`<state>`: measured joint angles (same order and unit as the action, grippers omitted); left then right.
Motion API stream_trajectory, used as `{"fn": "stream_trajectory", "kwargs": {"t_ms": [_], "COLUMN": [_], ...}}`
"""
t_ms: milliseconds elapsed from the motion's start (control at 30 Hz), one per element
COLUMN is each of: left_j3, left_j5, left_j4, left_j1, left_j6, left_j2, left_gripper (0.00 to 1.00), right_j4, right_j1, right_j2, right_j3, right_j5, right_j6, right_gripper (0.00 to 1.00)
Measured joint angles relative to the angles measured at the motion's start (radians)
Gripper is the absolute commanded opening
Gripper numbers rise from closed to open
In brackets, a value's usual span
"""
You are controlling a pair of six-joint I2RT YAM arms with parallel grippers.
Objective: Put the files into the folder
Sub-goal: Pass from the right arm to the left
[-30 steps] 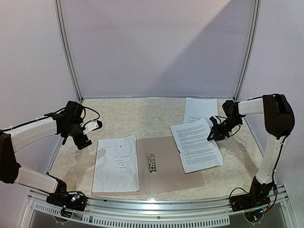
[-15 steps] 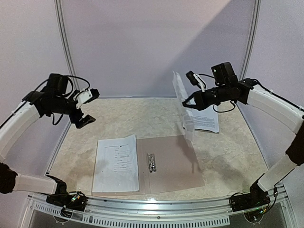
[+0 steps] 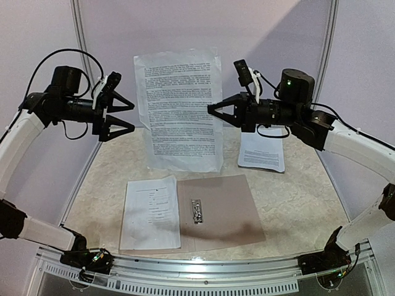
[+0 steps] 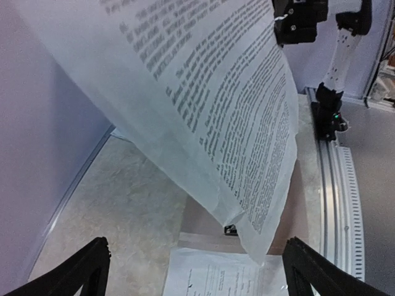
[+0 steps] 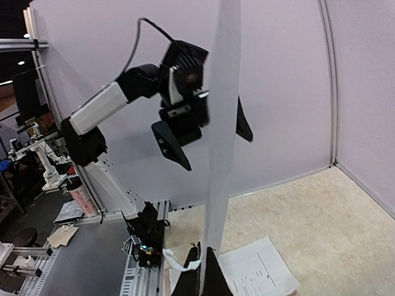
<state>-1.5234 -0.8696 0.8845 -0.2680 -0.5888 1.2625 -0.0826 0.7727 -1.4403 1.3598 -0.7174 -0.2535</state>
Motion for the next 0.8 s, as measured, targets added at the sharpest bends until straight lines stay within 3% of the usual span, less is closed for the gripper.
{"fn": "stream_trajectory", "kwargs": {"t_ms": [267,433,467,567,733,767,800], "left_j3": [-0.008,-0.029,-0.029,-0.029,-0.029,-0.03,-0.03], "left_j5": [-0.229,-0.278,-0.275,-0.244,-0.219,-0.223,-0.232], "left_j4": [-0.002,-0.037,-0.058,-0.123,-0.179,-0.183,-0.187], "left_j1": [-0.002,-0.018,-0.023,-0.043,-0.066,-0.066,-0.066], "left_j6": [0.048,0.084,0.106,0.172,0.242,0.252,0.247], "left_j2": [0.068,0.062,0.059,0.055,0.066,0.068,0.069], "left_gripper": [0.99,0.99,0.93,0.57,0.08,0.0,0.0], "right_j4": [-0.181,-0.219,-0.224,-0.237,-0.231,-0.227,-0.223], "right_j1": [0.015,0.026,0.026,0.026,0.026,0.026,0.026], "right_j2": [-0.001,-0.006,-0.008,-0.02,-0.044,-0.047,-0.048], "right_j3": [-0.023,-0.024,-0.024,-0.024,-0.024,-0.024,-0.024], "right_j5": [-0.06,-0.079,-0.082,-0.089,-0.092,-0.09,-0.089], "right_j6": [-0.101,-0.128,-0.131,-0.139,-0.143,-0.143,-0.143], "right_gripper": [0.0,0.0,0.0,0.0,0.0,0.0,0.08]}}
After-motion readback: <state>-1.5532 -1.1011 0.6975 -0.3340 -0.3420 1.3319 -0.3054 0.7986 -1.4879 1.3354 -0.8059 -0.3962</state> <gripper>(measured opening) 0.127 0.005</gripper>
